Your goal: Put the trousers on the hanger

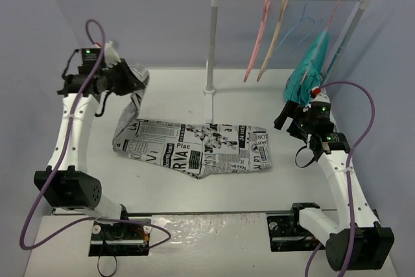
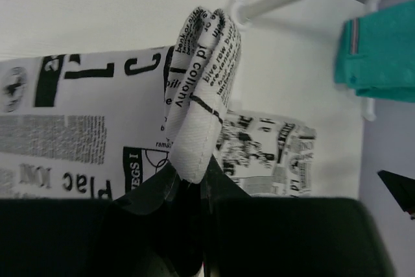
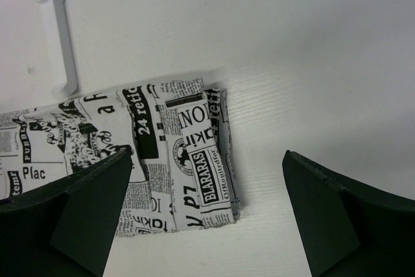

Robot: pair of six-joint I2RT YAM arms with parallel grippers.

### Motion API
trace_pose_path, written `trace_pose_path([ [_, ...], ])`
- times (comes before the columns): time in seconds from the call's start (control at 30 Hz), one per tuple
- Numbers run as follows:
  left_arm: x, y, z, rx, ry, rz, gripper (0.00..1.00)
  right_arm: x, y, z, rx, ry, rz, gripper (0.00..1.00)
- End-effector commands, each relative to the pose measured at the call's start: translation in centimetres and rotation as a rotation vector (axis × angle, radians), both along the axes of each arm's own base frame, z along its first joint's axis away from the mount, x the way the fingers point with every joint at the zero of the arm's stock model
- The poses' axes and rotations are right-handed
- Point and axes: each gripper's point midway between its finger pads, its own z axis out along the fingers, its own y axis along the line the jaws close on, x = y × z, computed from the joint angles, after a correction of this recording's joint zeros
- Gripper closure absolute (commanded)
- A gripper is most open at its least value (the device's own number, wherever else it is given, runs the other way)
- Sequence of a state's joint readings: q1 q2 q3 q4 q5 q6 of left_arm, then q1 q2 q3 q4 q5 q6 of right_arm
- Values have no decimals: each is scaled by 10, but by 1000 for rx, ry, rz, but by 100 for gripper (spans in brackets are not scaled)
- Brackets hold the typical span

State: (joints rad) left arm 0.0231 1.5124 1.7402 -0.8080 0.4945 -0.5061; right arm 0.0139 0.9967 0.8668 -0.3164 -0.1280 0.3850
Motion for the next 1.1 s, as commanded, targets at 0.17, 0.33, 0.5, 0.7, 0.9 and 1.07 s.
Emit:
trace_pose_path([
  [0.17, -5, -138, 43, -329, -220, -148, 100, 6, 18, 93, 38, -254, 99, 0],
  [0.33, -10, -198, 35, -357, -224, -220, 100, 1, 21, 122, 44, -316, 119, 0],
  [0.5, -12, -238, 18, -321, -217, -265, 100, -4, 22, 137, 45, -353, 126, 0],
  [0.7, -27, -276, -13, -299, -148, -333, 100, -9, 20, 140, 35, -364, 120, 0],
  [0.9, -35, -291, -16, -267, -161, -353, 100, -11, 19, 138, 30, -361, 120, 0],
  [1.07, -31, -306, -28, -260, -158, -341, 100, -11, 20, 135, 32, -356, 124, 0],
])
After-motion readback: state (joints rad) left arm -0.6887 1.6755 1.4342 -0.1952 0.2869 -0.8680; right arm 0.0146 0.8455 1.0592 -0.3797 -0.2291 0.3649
